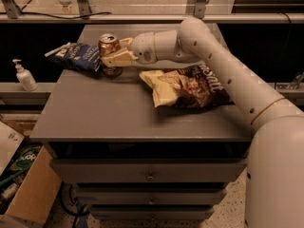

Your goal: Move orange can near blue chip bag

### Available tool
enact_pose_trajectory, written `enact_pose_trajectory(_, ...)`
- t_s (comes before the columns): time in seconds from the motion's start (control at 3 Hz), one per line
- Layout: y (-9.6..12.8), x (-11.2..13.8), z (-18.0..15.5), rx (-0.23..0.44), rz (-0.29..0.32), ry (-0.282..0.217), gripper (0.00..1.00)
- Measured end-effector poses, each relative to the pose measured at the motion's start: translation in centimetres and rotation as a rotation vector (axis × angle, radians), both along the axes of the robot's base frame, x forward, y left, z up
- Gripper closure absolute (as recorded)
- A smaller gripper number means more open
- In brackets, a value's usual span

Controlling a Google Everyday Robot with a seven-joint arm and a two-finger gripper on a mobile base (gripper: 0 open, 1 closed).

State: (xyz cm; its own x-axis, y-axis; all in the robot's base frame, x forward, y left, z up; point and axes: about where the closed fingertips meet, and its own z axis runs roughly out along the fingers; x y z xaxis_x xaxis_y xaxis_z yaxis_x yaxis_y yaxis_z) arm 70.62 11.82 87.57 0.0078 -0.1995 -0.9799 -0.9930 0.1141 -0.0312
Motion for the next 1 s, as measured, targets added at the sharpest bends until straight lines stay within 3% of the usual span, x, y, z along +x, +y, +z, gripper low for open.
enact_pose_trajectory(0.33,0.3,-0.52,-0.05,-0.014,0.011,-0.02,0.13)
enact_pose_trajectory(0.67,0.69,-1.01,-0.07,-0.022,0.016,-0.028,0.0)
enact_pose_trajectory(1.0,0.67,-0.75,0.38,-0.017,0.029,-0.038,0.0)
